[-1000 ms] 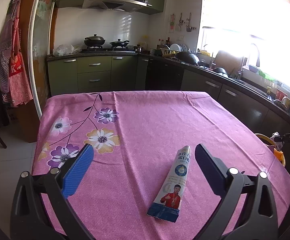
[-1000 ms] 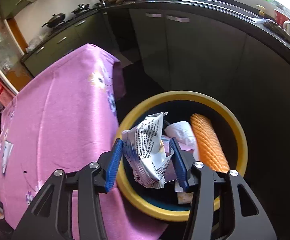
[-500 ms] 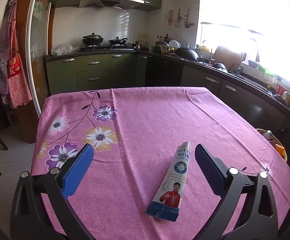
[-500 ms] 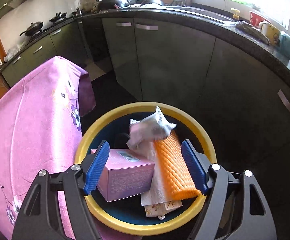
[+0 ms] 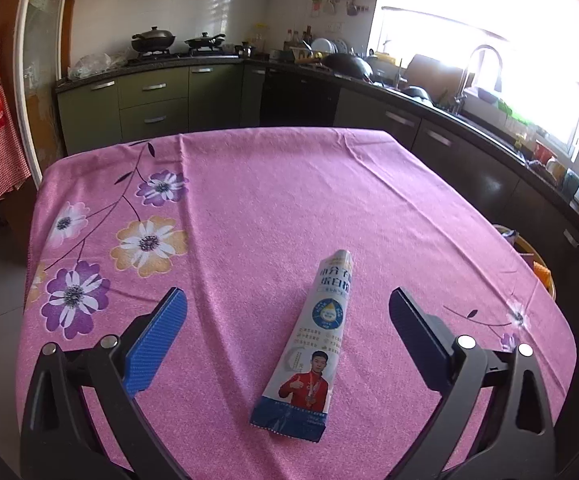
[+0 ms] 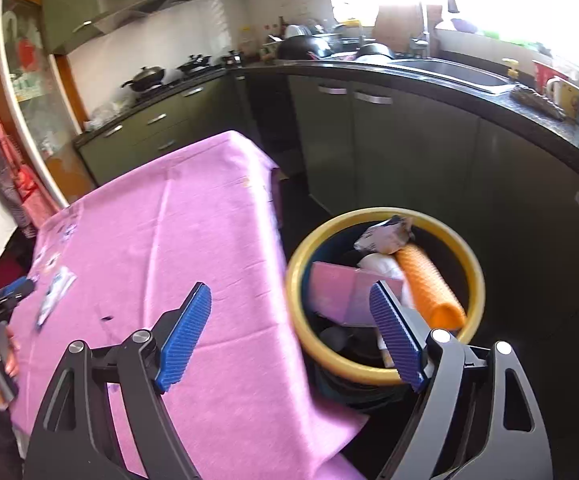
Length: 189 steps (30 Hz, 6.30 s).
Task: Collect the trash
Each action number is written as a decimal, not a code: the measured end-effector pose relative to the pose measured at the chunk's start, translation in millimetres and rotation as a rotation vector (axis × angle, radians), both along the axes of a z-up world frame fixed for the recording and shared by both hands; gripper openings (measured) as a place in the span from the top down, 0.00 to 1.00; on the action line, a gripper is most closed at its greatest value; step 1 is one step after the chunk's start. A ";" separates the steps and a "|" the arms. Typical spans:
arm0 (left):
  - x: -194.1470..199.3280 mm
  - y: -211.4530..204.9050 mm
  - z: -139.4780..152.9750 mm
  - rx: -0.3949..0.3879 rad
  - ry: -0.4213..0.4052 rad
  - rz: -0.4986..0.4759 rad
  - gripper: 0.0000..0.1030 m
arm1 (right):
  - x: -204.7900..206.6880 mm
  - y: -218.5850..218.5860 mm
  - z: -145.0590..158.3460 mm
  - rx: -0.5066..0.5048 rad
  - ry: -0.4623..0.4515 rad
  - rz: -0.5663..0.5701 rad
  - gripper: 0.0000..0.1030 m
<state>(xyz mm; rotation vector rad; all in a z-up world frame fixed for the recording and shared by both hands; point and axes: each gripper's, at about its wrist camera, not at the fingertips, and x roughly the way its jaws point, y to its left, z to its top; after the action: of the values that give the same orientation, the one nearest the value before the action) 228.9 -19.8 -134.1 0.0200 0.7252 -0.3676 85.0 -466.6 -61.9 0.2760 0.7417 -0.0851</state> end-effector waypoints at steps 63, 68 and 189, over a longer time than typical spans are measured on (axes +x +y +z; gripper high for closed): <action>-46.5 -262.5 54.6 -0.008 0.159 -0.606 0.76 | -105.3 -69.7 17.1 0.014 -0.077 -0.169 0.18; -33.9 -349.1 45.0 -0.016 0.228 -0.676 0.76 | -123.2 -96.4 2.8 0.064 -0.084 -0.208 0.18; -215.9 -30.8 110.8 -0.019 -0.161 0.208 0.07 | -114.8 80.8 66.8 -0.160 -0.286 0.072 0.05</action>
<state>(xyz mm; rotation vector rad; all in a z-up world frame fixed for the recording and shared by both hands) 13.1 -50.6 -23.4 -0.0435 0.5581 -0.1718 -29.8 -385.8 4.9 0.1050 0.4572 -0.0351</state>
